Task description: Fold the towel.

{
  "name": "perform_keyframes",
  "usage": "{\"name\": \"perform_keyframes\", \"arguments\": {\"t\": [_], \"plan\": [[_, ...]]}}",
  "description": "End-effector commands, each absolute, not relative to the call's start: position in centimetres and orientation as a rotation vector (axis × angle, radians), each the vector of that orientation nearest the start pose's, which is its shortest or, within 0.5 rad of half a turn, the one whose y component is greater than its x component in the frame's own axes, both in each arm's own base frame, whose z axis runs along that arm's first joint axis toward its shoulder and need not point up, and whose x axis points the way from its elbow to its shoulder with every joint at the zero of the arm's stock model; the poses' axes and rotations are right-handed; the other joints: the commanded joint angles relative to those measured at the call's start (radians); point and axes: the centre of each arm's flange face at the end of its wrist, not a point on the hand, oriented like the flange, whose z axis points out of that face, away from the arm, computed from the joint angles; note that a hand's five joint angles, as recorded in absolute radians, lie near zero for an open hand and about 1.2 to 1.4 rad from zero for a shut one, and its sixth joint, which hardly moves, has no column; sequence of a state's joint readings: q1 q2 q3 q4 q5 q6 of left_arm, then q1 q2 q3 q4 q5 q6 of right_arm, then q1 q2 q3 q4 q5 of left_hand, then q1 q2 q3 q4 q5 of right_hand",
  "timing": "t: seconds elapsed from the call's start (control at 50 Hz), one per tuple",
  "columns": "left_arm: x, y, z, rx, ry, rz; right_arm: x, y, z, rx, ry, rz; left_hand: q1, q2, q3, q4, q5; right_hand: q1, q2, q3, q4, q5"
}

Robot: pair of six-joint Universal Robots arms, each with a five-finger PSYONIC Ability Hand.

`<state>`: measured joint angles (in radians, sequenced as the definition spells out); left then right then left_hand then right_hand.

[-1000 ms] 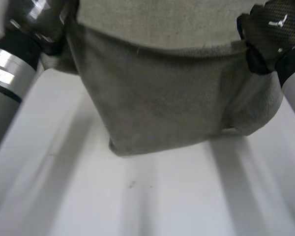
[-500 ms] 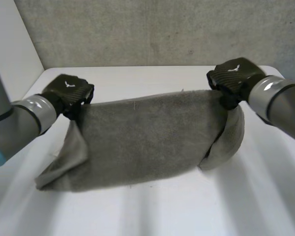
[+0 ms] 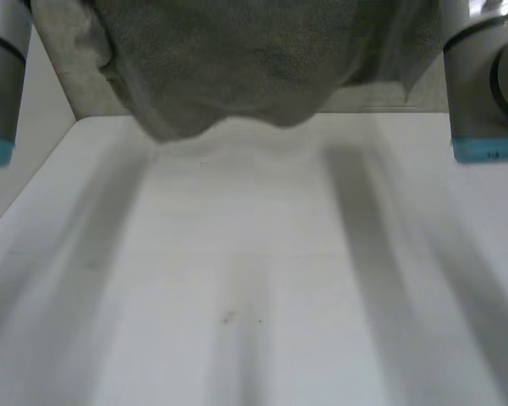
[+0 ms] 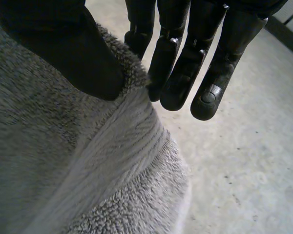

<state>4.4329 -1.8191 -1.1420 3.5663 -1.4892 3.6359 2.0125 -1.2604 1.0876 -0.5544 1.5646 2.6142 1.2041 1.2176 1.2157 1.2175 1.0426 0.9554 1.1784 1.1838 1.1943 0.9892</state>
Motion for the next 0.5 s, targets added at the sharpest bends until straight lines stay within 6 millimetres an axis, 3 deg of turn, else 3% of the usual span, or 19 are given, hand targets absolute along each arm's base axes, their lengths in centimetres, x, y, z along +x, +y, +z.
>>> {"name": "perform_keyframes", "arguments": {"t": [0.02, 0.04, 0.06, 0.08, 0.12, 0.14, 0.18, 0.2, 0.22, 0.24, 0.28, 0.38, 0.44, 0.46, 0.5], "plan": [[-23.2, -31.2, 30.5, 0.788, 1.636, -2.409, 29.3, -29.8, 32.5, -0.899, 1.485, -2.666, 0.192, 0.179, 0.181, 0.179, 0.179, 0.441, 0.218, 0.213, 0.202, 0.233], [-23.2, -31.2, 30.5, 0.788, 1.637, -2.408, 29.3, -29.8, 32.5, -0.899, 1.486, -2.665, 0.192, 0.179, 0.181, 0.179, 0.179, 0.441, 0.218, 0.213, 0.202, 0.233], [-23.1, -30.5, 28.1, 0.821, 1.720, -2.349, 29.0, -29.2, 30.1, -0.961, 1.581, -2.575, 0.192, 0.179, 0.181, 0.179, 0.179, 0.441, 0.218, 0.213, 0.202, 0.233], [-23.0, -30.5, 28.0, 0.822, 1.721, -2.348, 29.0, -29.2, 30.1, -0.962, 1.582, -2.575, 0.192, 0.179, 0.181, 0.179, 0.179, 0.441, 0.218, 0.213, 0.202, 0.233], [-22.7, -29.2, 23.7, 0.886, 1.856, -2.247, 28.2, -27.9, 25.1, -1.076, 1.795, -2.360, 0.192, 0.179, 0.181, 0.179, 0.179, 0.441, 0.218, 0.213, 0.202, 0.233], [-22.7, -29.2, 23.7, 0.887, 1.856, -2.246, 28.2, -27.8, 25.1, -1.077, 1.796, -2.359, 0.192, 0.179, 0.181, 0.179, 0.179, 0.441, 0.218, 0.213, 0.202, 0.233], [-22.7, -28.1, 19.4, 0.971, 1.978, -2.156, 27.4, -26.3, 20.3, -1.163, 1.990, -2.140, 0.192, 0.179, 0.181, 0.179, 0.179, 0.441, 0.218, 0.213, 0.202, 0.233], [-22.7, -28.1, 19.3, 0.971, 1.978, -2.155, 27.4, -26.3, 20.2, -1.163, 1.990, -2.139, 0.192, 0.179, 0.181, 0.179, 0.179, 0.441, 0.218, 0.213, 0.202, 0.233], [-22.8, -27.8, 17.0, 1.019, 2.043, -2.101, 27.1, -25.6, 17.8, -1.205, 2.073, -2.031, 0.192, 0.179, 0.181, 0.179, 0.179, 0.441, 0.218, 0.213, 0.202, 0.233], [-22.8, -27.8, 17.0, 1.020, 2.044, -2.101, 26.8, -24.9, 16.0, -1.237, 2.133, -1.946, 0.192, 0.179, 0.181, 0.179, 0.179, 0.441, 0.218, 0.213, 0.202, 0.233], [-22.9, -27.2, 14.0, 1.087, 2.143, -2.020, 26.5, -24.4, 15.0, -1.257, 2.168, -1.895, 0.192, 0.179, 0.181, 0.179, 0.179, 0.441, 0.218, 0.213, 0.202, 0.233], [-23.0, -27.0, 13.1, 1.111, 2.170, -1.998, 26.1, -23.6, 14.1, -1.267, 2.200, -1.847, 0.192, 0.179, 0.181, 0.179, 0.179, 0.441, 0.218, 0.213, 0.202, 0.233], [-22.8, -27.3, 13.5, 1.097, 2.158, -2.011, 26.1, -23.6, 14.4, -1.244, 2.193, -1.851, -0.082, -0.095, -0.094, -0.095, -0.095, 0.441, 0.218, 0.213, 0.202, 0.233], [-22.8, -27.3, 13.5, 1.097, 2.158, -2.011, 26.0, -23.6, 14.4, -1.244, 2.192, -1.852, -0.083, -0.097, -0.095, -0.097, -0.096, 0.441, 0.218, 0.213, 0.202, 0.233], [-22.3, -27.8, 13.9, 1.068, 2.148, -2.017, 26.0, -23.5, 15.4, -1.229, 2.168, -1.887, -0.498, -0.512, -0.510, -0.512, -0.511, 0.441, 0.218, 0.213, 0.202, 0.233]]}}
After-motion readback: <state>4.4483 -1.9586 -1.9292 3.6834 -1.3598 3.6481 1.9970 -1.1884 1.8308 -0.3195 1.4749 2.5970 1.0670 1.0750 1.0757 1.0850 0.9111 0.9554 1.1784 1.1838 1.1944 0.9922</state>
